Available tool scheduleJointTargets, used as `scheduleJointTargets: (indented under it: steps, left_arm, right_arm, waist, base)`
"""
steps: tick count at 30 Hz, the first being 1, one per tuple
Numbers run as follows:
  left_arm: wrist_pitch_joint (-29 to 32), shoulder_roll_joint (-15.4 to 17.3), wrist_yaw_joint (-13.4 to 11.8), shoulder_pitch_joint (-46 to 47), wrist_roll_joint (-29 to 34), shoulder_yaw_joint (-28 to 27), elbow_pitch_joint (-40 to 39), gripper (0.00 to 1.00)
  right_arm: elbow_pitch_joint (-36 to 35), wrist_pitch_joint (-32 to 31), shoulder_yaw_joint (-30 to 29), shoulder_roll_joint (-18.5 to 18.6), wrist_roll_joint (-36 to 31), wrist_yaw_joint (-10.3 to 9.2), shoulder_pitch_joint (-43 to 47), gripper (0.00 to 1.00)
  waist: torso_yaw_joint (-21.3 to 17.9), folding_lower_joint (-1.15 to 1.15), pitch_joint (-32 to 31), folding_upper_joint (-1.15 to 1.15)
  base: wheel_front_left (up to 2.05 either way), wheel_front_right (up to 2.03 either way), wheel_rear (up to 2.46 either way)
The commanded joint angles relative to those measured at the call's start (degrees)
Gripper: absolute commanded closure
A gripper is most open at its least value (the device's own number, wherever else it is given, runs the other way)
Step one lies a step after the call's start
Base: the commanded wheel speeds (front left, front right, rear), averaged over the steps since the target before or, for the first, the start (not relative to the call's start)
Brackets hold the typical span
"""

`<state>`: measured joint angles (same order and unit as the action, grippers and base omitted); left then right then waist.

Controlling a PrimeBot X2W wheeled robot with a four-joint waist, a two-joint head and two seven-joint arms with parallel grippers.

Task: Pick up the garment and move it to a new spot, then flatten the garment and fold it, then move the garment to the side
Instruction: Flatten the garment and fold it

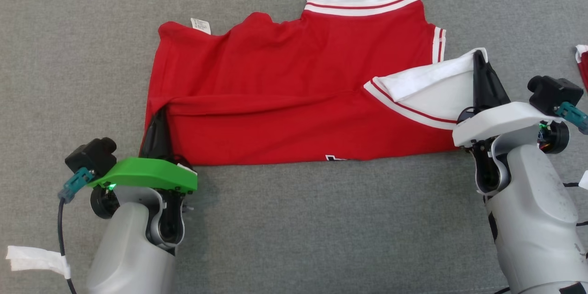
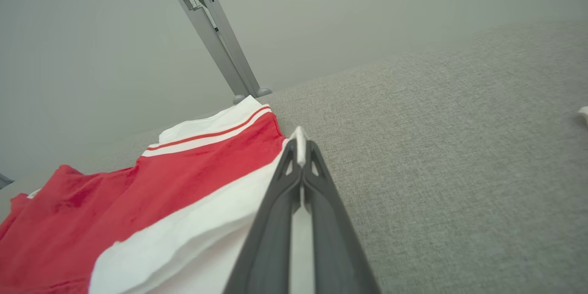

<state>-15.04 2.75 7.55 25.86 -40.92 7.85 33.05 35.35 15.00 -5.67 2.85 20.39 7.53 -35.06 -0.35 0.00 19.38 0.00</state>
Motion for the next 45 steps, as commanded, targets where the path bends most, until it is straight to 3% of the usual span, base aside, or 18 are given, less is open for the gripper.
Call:
scheduleJointTargets:
  steps: [1, 4, 5, 6, 7, 8, 19, 30, 35, 36, 37, 38, 39, 40, 41, 42, 43, 45]
  left_arm:
    - [-0.2, 0.3, -0.1, 1.0, 0.4, -0.4, 0.2, 1.00]
    - [-0.2, 0.3, -0.1, 0.5, 0.4, -0.7, 0.4, 1.00]
    - [-0.2, 0.3, -0.1, 0.2, 0.2, -0.8, 0.3, 1.00]
    - [-0.2, 0.3, -0.1, -0.1, -0.3, -0.9, 0.0, 0.81]
    - [-0.2, 0.3, -0.1, -0.5, -0.5, -1.1, -0.4, 0.37]
    - [-0.2, 0.3, -0.1, -0.8, -0.5, -1.3, -0.8, 0.00]
    - [-0.2, 0.3, -0.1, -7.0, 2.0, -3.4, -1.5, 0.00]
    - [0.1, 0.3, -0.1, -5.7, 8.4, -2.2, 6.5, 0.00]
    - [0.6, 0.2, -0.9, -4.5, 11.7, -1.4, 12.8, 0.00]
    - [0.6, 0.2, -1.1, -4.3, 11.9, -1.2, 13.9, 0.00]
    - [0.7, 0.3, -1.5, -4.2, 11.9, -1.1, 15.5, 0.00]
    - [0.8, 0.3, -1.6, -4.0, 11.7, -0.9, 16.7, 0.00]
    - [0.8, 0.3, -1.9, -3.8, 11.6, -0.6, 18.1, 0.00]
    - [0.8, 0.3, -2.0, -3.6, 11.6, -0.2, 19.2, 0.07]
    - [0.9, 0.3, -2.3, -3.3, 11.4, 0.1, 20.5, 0.53]
    - [1.1, 0.3, -2.4, -3.0, 10.9, 0.3, 21.3, 0.84]
    - [1.2, 0.3, -2.3, -2.7, 10.7, 0.4, 22.0, 1.00]
    - [1.2, 0.2, -2.2, -1.8, 10.8, 0.0, 21.5, 1.00]
  right_arm:
    - [0.2, 0.2, -0.3, 0.3, -0.5, -0.10, -0.7, 1.00]
    - [0.2, 0.2, -0.8, 0.3, -0.8, -0.10, -0.6, 1.00]
    - [0.0, 0.2, -1.0, 0.3, -1.0, -0.10, -0.3, 0.59]
    - [-0.3, 0.2, -1.1, 0.3, -1.3, -0.10, 0.0, 0.20]
    - [-0.8, 0.2, -1.3, 0.3, -1.4, -0.10, 0.6, 0.00]
    - [-1.2, 0.2, -1.5, 0.3, -1.6, -0.10, 1.1, 0.00]
    - [-7.5, 0.2, -1.2, 0.3, -7.7, -0.10, 10.2, 0.00]
    - [-1.0, 0.1, -2.3, 0.2, -14.1, -0.10, 12.5, 0.00]
    - [3.2, -0.1, 0.4, 0.0, -16.0, -0.04, 11.5, 0.00]
    - [3.6, -0.2, 1.0, -0.1, -16.1, -0.03, 11.4, 0.11]
    - [3.9, -0.2, 1.6, -0.2, -16.2, -0.03, 11.3, 0.38]
    - [4.1, -0.2, 2.2, -0.2, -16.3, -0.03, 11.3, 0.52]
    - [4.3, -0.2, 2.9, 0.0, -16.5, -0.03, 11.4, 0.58]
    - [4.5, -0.2, 3.2, 0.2, -16.4, -0.03, 11.5, 0.92]
    - [4.8, -0.3, 3.6, 0.3, -16.1, -0.03, 11.6, 1.00]
    - [5.0, -0.3, 3.7, 0.4, -15.9, -0.05, 11.7, 1.00]
    - [5.0, -0.3, 3.8, 0.5, -15.4, -0.09, 11.7, 1.00]
    - [4.3, -0.3, 3.4, 0.8, -14.6, -0.09, 11.6, 1.00]
  waist:
    - [0.2, 0.00, 0.4, 0.00]
    - [0.3, 0.00, 0.2, 0.00]
    - [0.3, 0.00, 0.1, 0.00]
    - [0.3, 0.00, -0.1, 0.00]
    - [0.4, 0.00, -0.3, 0.00]
    - [0.4, 0.00, -0.4, 0.00]
    - [0.2, 0.00, -1.4, 0.00]
    - [0.4, 0.00, -0.2, 0.00]
    - [0.7, 0.00, 0.1, 0.00]
    - [0.8, 0.00, 0.0, 0.00]
    - [0.8, 0.00, 0.0, 0.00]
    - [0.8, 0.00, 0.0, 0.00]
    - [0.8, 0.00, -0.1, 0.00]
    - [0.8, 0.00, -0.1, 0.00]
    - [0.8, 0.00, -0.2, 0.00]
    - [0.8, 0.00, -0.2, 0.00]
    - [0.8, 0.00, -0.2, 0.00]
    - [0.8, 0.00, -0.3, 0.00]
  base:
    - [0.00, 0.00, 0.00]
    - [0.00, 0.00, 0.00]
    - [0.00, 0.00, 0.00]
    - [0.00, 0.00, 0.00]
    - [0.00, 0.00, 0.00]
    - [0.00, 0.00, 0.00]
    - [0.00, 0.00, 0.00]
    - [0.00, 0.00, 0.00]
    - [0.00, 0.00, 0.00]
    - [0.00, 0.00, 0.00]
    - [0.00, 0.00, 0.00]
    - [0.00, 0.00, 0.00]
    - [0.00, 0.00, 0.00]
    - [0.00, 0.00, 0.00]
    - [0.00, 0.00, 0.00]
    - [0.00, 0.00, 0.00]
    - [0.00, 0.00, 0.00]
    - [0.00, 0.00, 0.00]
